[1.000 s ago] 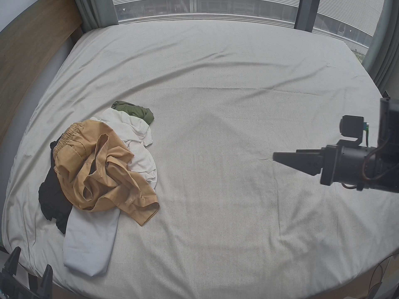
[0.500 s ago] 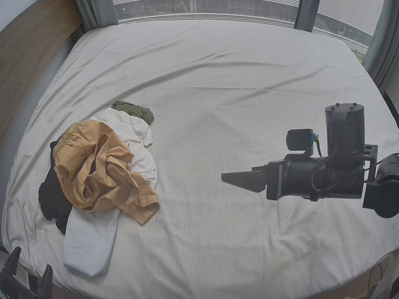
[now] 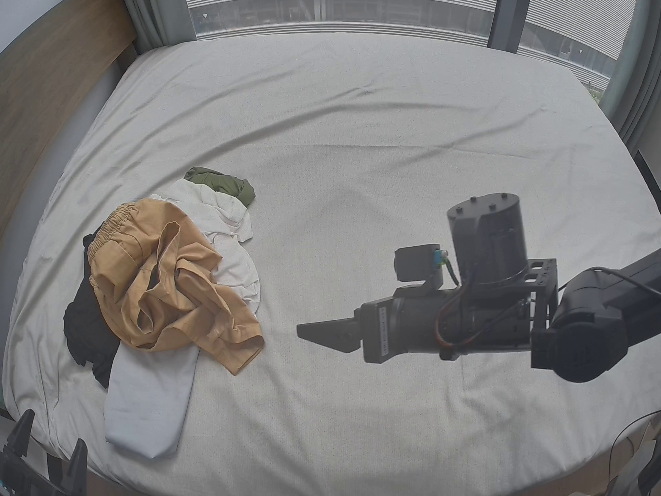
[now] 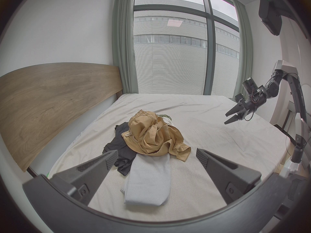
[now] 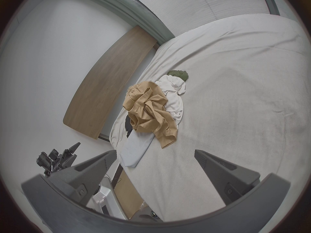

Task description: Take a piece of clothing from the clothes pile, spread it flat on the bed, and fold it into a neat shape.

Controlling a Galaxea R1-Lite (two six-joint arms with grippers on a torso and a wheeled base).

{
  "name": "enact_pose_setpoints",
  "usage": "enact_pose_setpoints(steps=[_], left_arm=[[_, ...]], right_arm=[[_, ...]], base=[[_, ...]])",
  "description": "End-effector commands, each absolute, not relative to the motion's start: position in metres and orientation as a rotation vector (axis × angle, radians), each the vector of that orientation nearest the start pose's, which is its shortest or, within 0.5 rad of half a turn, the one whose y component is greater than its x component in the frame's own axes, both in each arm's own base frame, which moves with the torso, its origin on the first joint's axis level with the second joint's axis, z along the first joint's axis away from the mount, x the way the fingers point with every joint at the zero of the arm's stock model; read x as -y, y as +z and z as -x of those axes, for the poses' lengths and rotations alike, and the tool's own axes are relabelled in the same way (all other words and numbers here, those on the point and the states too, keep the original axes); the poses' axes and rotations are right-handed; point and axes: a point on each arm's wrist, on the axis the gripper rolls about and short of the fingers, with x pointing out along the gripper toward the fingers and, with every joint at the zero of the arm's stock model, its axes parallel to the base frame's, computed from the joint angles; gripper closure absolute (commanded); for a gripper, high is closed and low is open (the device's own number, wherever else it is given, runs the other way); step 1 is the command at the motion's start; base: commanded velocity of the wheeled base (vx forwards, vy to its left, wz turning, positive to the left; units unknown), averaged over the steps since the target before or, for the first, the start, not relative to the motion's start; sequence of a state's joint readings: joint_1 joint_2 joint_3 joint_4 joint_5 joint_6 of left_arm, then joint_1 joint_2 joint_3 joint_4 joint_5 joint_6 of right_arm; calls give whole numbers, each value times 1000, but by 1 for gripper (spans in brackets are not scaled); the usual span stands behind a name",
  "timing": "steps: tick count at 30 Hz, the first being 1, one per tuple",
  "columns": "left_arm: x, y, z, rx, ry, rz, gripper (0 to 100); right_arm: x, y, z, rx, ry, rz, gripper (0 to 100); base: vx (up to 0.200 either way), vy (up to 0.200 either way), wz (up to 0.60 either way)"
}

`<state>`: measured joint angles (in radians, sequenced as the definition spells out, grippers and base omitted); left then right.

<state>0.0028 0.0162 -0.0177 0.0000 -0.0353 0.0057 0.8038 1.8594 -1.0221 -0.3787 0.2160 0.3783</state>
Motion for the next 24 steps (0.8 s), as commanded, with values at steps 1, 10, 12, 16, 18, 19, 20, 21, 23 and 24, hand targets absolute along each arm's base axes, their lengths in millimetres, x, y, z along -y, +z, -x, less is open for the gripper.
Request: enact_pose_setpoints(steps=[1, 10, 12, 16, 18, 19, 20, 21, 23, 24], left_arm=[[1, 75, 23, 0, -32, -6, 0], [1, 75, 23, 0, -32, -6, 0], [1, 75, 23, 0, -32, -6, 0], [1, 75, 23, 0, -32, -6, 0], [1, 75, 23, 0, -32, -6, 0], [1, 75, 23, 0, -32, -6, 0], [1, 75, 23, 0, -32, -6, 0], [1, 75, 23, 0, -32, -6, 0], [1, 75, 23, 0, -32, -6, 0], [1, 75, 23, 0, -32, -6, 0]], right_arm=[[-274, 142, -249, -686, 899, -182, 0], [-301, 122, -262, -708, 912, -169, 0], [-309, 116, -268, -709, 912, -166, 0], [-318, 108, -275, -705, 893, -159, 0], [-324, 103, -276, -707, 887, -154, 0], [-326, 100, -277, -713, 885, -156, 0], [-328, 97, -278, -720, 883, -161, 0], [-329, 97, -277, -719, 883, -160, 0], [-339, 88, -279, -734, 881, -174, 0], [-341, 85, -281, -737, 876, -178, 0]], base=[[0, 0, 0], [0, 0, 0], [0, 0, 0], [0, 0, 0], [0, 0, 0], [0, 0, 0], [0, 0, 0], [0, 0, 0], [0, 0, 0], [0, 0, 0]])
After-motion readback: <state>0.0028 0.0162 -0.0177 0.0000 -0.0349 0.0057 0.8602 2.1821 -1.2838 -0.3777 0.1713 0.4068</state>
